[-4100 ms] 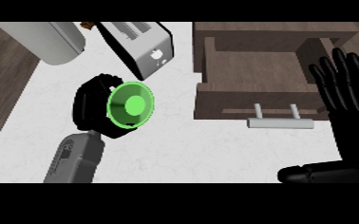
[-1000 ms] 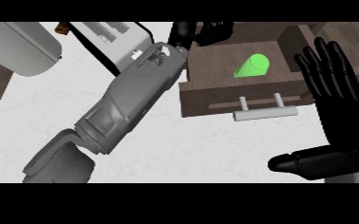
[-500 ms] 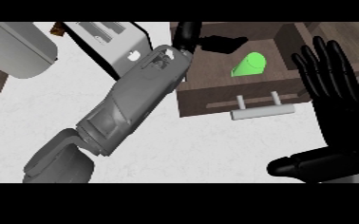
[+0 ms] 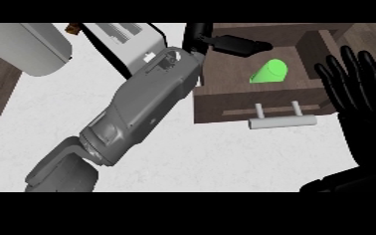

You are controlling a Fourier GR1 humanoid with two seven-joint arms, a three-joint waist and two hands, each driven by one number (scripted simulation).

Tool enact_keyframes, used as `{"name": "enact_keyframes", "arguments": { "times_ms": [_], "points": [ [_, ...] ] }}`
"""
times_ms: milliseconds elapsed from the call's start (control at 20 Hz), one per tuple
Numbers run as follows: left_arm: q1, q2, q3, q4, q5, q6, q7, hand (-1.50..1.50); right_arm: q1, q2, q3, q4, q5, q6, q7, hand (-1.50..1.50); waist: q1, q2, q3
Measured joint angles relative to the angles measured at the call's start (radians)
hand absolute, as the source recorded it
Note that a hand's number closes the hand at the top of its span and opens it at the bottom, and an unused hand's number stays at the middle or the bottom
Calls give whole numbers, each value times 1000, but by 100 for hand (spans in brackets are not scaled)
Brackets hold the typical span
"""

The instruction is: Pick up the cup, place it into the drawer and close the drawer

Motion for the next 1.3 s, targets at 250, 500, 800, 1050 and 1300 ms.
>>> {"name": "enact_keyframes", "arguments": {
  "times_ms": [250,500,800,1050,1300],
  "points": [
    [45,26,50,-82,14,-12,16,-150,16,-42,-18,-4,-12,46,-2,150,47,-12,-1],
    [121,96,92,-191,32,-9,43,-150,63,-114,-6,-38,59,124,-22,150,71,-19,-1],
    [314,212,101,-415,38,11,97,-150,99,-157,20,-62,167,157,-21,150,93,-24,-1],
    [507,324,116,-627,45,0,140,-150,87,-158,54,-30,265,147,-15,150,96,-21,-1],
    [709,425,147,-822,60,-41,158,-150,67,-156,100,38,396,132,-50,150,94,-18,-1]
  ]
}}
